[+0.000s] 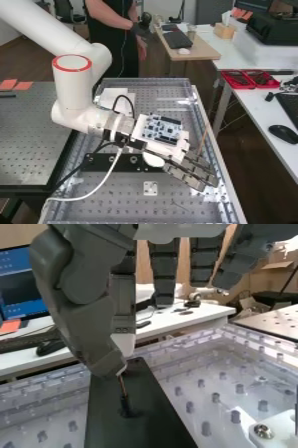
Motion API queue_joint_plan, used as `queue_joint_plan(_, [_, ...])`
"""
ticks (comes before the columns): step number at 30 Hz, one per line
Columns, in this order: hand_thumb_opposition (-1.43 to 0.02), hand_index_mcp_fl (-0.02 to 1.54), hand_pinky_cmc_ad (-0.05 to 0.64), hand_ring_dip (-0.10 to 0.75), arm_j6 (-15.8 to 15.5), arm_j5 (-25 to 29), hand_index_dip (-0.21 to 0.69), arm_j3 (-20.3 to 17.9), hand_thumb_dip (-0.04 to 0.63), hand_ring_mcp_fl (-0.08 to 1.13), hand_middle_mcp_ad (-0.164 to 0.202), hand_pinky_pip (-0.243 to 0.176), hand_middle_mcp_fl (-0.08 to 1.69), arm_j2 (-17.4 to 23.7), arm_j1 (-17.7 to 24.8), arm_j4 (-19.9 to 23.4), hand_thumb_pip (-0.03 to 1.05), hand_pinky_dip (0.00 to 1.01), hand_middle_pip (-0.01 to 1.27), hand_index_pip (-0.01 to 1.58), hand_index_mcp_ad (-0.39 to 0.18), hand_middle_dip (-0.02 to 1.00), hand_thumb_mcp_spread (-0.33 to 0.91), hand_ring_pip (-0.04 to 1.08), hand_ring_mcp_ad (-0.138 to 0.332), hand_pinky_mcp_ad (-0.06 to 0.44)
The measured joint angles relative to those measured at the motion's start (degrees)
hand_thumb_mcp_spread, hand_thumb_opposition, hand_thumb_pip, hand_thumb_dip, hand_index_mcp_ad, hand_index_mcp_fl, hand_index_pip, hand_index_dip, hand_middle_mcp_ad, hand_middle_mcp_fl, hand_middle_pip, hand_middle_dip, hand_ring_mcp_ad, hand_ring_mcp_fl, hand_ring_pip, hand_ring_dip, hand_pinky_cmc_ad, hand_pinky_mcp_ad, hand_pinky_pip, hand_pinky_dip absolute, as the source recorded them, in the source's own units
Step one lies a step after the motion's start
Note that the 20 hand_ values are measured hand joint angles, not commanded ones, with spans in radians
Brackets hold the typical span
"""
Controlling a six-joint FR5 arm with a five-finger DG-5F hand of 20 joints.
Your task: Grab the drill bit and place it in the clear container
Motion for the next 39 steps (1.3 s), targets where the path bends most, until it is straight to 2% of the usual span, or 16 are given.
queue_joint_plan(6, [-0.91,0.42,0.295,0.010,0.12,0.01,0.295,-0.04,0.298,0.02,0.110,-0.091,0.18,-0.05,-0.03,0.37,0.58,0.18,0.14,1.46,-0.120,0.20,0.55,0.10,0.194,0.182])
queue_joint_plan(14, [-0.90,0.52,0.295,0.010,0.16,0.01,0.291,-0.33,0.298,0.02,0.106,-0.089,0.23,0.46,-0.13,1.67,0.50,0.18,0.14,1.39,-0.120,0.20,0.60,0.10,0.197,0.182])
queue_joint_plan(21, [-0.91,0.56,0.295,0.010,0.04,0.34,0.291,-0.54,0.298,0.04,0.106,-0.089,0.24,1.50,-0.29,2.33,0.50,0.18,0.14,1.34,-0.120,0.20,0.61,0.10,0.194,0.178])
queue_joint_plan(27, [-0.91,0.56,0.295,0.010,-0.49,0.54,0.291,-1.01,0.298,0.04,0.106,-0.089,0.25,3.27,-0.42,2.77,0.50,0.18,0.14,1.35,-0.120,0.20,0.61,0.10,0.194,0.185])
queue_joint_plan(30, [-0.91,0.56,0.295,0.010,-0.97,0.63,0.291,-1.39,0.298,0.04,0.106,-0.089,0.25,4.42,-0.48,3.00,0.50,0.18,0.14,1.34,-0.120,0.20,0.61,0.10,0.194,0.166])
queue_joint_plan(39, [-0.92,0.57,0.298,0.016,-2.51,0.48,0.291,-3.61,0.298,0.04,0.106,-0.089,0.25,8.65,0.23,4.33,0.50,0.18,0.14,1.33,-0.120,0.20,0.62,0.11,0.197,0.168])
